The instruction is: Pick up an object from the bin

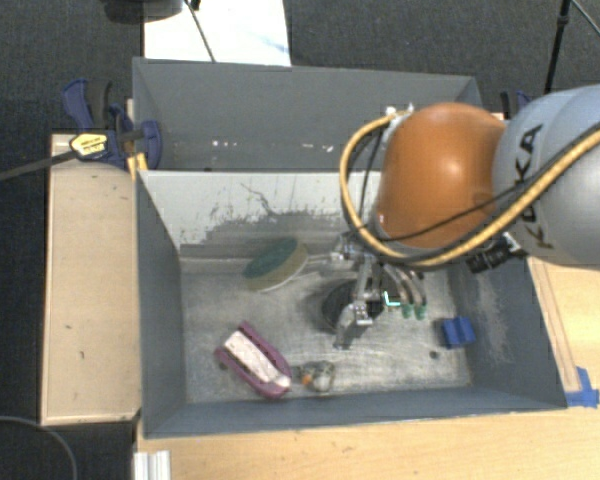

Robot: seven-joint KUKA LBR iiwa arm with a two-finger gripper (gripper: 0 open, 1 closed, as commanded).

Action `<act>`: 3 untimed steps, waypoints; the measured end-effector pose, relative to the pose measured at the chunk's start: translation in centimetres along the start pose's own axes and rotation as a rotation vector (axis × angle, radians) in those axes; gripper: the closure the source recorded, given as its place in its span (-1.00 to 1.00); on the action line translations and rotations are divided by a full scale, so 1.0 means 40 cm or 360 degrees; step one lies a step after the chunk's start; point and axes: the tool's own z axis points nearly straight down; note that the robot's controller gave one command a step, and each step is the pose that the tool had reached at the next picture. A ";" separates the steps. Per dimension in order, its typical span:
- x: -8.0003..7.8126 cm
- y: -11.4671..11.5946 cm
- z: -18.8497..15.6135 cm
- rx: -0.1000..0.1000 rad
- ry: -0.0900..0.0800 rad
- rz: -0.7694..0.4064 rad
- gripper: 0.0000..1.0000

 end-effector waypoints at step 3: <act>-0.030 -0.068 0.361 -0.0001 -0.0011 -0.0072 -1.00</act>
Offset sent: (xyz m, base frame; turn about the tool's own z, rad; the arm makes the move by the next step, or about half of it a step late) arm 0.0104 -0.0274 -0.1460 -0.0512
